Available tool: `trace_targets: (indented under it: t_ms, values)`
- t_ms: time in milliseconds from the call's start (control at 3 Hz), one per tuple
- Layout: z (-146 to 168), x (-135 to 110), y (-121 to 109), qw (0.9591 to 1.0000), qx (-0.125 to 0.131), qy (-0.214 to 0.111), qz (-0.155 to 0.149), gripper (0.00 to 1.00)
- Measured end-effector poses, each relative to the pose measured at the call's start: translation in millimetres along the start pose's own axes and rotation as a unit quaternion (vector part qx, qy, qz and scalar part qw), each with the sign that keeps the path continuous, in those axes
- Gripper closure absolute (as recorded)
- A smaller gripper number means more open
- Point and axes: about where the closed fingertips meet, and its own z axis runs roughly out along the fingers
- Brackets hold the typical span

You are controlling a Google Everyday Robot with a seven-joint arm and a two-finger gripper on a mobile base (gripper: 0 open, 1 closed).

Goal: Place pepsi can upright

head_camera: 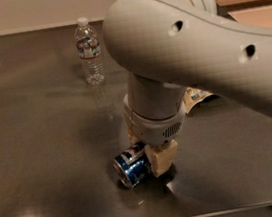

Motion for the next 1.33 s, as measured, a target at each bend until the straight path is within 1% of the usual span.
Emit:
trace_targets:
  t_ms: [333, 667, 1000, 1333]
  values:
    - [-21.2, 5.2, -20.7, 0.9980, 0.042, 0.033, -0.033, 1.00]
    - [-42.7, 10.9, -45.5, 0.9912, 0.098, 0.046, -0.076, 1.00]
    - [-56.7, 13.9, -67.3, 0.9763, 0.148, 0.060, -0.146, 1.00]
    - [-64.4, 15.3, -81.3, 0.9556, 0.190, 0.072, -0.213, 1.00]
